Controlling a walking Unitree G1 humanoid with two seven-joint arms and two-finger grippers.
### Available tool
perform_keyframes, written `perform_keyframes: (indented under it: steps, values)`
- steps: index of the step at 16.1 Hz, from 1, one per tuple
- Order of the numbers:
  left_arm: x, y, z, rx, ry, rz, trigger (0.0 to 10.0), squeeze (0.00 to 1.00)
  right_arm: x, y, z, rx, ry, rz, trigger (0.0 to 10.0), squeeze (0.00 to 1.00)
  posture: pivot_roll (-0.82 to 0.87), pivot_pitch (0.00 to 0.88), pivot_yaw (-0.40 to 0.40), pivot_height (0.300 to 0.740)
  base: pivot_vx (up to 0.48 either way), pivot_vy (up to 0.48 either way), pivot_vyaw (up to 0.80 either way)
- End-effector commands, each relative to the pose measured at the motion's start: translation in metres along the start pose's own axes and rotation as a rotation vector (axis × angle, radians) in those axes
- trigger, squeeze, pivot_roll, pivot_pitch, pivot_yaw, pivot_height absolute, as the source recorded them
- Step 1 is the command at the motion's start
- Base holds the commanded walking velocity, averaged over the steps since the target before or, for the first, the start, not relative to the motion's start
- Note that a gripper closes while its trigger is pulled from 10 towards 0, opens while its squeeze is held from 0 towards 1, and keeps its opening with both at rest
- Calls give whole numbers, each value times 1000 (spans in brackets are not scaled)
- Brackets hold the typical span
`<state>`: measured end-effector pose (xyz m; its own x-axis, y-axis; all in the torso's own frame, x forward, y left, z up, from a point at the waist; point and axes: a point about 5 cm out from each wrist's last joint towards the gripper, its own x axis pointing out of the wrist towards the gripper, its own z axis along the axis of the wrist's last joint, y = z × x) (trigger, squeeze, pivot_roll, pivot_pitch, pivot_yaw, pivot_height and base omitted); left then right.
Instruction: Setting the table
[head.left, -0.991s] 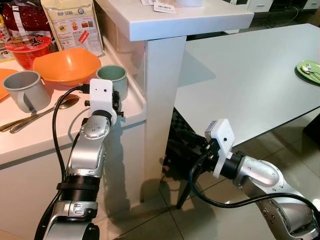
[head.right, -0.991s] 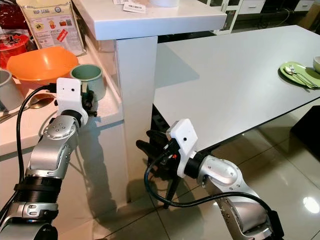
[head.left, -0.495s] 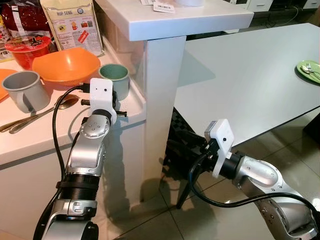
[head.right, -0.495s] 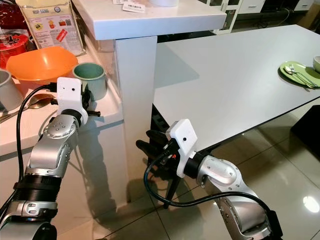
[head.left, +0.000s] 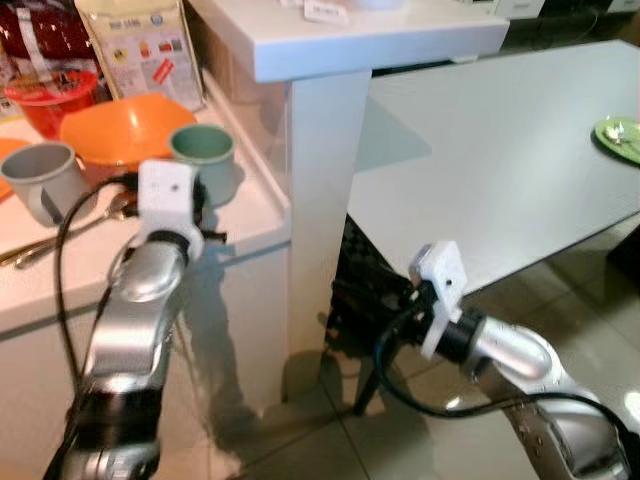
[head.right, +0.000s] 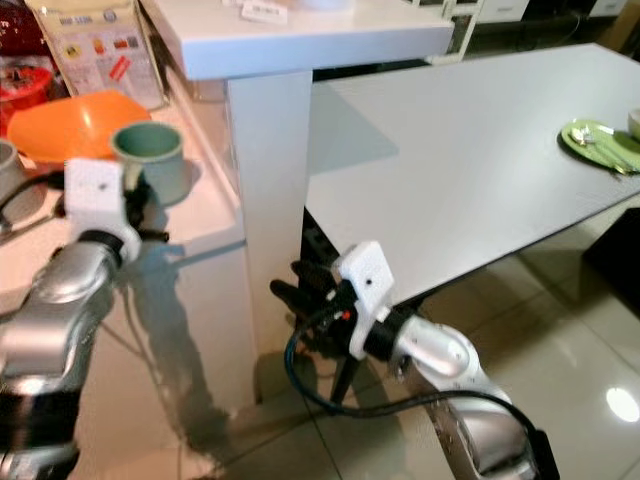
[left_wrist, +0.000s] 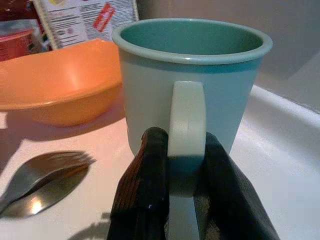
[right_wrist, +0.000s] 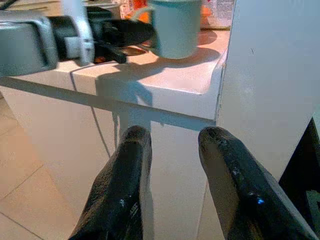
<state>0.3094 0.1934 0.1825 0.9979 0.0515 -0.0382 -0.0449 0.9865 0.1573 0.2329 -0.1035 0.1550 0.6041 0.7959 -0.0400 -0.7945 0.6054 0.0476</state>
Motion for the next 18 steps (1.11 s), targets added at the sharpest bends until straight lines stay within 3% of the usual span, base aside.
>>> perform_keyframes:
  steps: [1,2,7,9,10,16,18]
  values:
    - [-19,3,15,-70,-128,-49,1608,0,-4,-3,3,-4,-26,-37,10000,0,56,0,-26,740,0,0,0]
    - [-36,4,14,-125,-167,-112,10000,0,-5,-2,4,-1,-36,-47,10000,0,51,0,-28,740,0,0,0]
    - [-81,-1,12,-82,-250,-247,10000,0,-8,-6,7,15,-64,-71,10000,0,73,0,-63,740,0,0,0]
    - [-91,-6,10,-73,-241,-305,10000,0,-8,-9,6,16,-63,-76,10000,0,89,0,-73,740,0,0,0]
    - [-100,-13,3,-42,-213,-388,10000,0,-5,-10,5,19,-65,-91,10000,0,89,0,-75,740,0,0,0]
    - [-95,-20,0,-15,-215,-363,10000,0,-4,-15,7,12,-73,-120,10000,0,94,0,-76,740,0,0,0]
    - [-82,-24,2,-21,-231,-328,10000,0,2,-19,10,0,-93,-163,10000,0,80,0,-63,740,0,-255,0]
